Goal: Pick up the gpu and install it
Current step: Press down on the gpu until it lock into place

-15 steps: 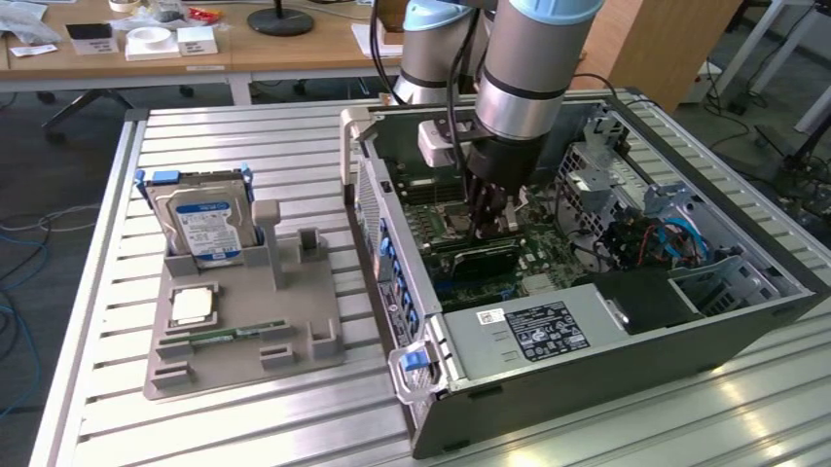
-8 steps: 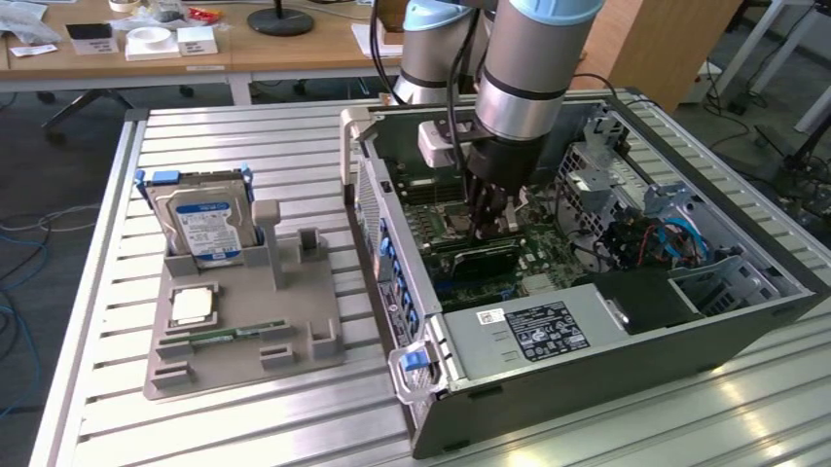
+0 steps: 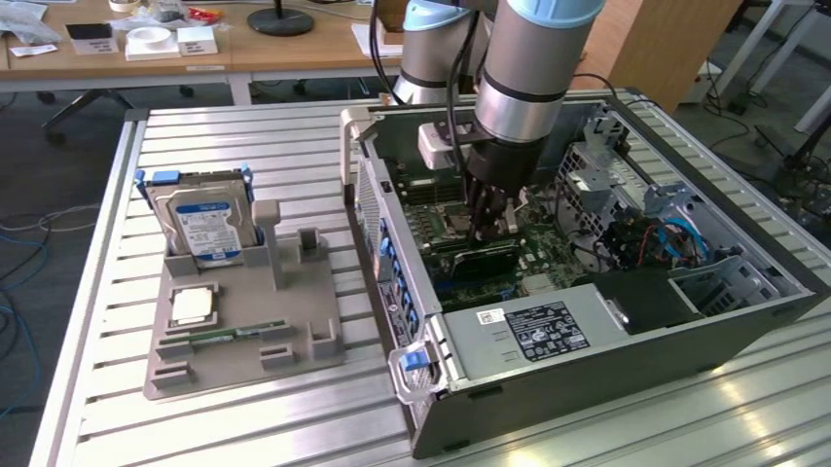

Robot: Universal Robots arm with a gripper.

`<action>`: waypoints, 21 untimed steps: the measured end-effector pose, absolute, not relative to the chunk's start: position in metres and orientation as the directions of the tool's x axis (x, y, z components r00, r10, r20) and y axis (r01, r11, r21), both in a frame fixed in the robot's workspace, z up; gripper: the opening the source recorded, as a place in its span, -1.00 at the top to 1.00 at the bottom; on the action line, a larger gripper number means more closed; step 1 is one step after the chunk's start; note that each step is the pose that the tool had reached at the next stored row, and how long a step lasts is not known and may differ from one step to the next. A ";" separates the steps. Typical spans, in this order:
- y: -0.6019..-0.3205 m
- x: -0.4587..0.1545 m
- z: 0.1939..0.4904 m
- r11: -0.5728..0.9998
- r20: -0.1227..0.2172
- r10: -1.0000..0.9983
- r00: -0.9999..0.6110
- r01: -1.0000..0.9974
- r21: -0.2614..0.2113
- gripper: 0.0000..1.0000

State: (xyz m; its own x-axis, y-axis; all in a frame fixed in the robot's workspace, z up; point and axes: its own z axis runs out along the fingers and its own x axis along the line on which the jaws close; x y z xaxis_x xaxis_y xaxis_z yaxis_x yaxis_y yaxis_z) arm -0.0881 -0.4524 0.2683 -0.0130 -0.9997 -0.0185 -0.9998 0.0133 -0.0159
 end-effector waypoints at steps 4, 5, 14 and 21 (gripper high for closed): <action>-0.452 -0.088 0.267 0.013 -0.019 -1.000 -0.013 -1.000 -0.016 0.79; -0.452 -0.088 0.266 0.013 -0.019 -1.000 -0.013 -1.000 -0.016 0.79; -0.452 -0.088 0.264 0.013 -0.019 -1.000 -0.013 -1.000 -0.016 0.79; -0.452 -0.088 0.263 0.013 -0.019 -1.000 -0.013 -1.000 -0.016 0.79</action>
State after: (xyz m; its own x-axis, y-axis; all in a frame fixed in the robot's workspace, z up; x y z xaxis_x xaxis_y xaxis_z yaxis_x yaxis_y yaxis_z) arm -0.0881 -0.4524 0.2626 -0.0130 -0.9997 -0.0186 -0.9998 0.0133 -0.0160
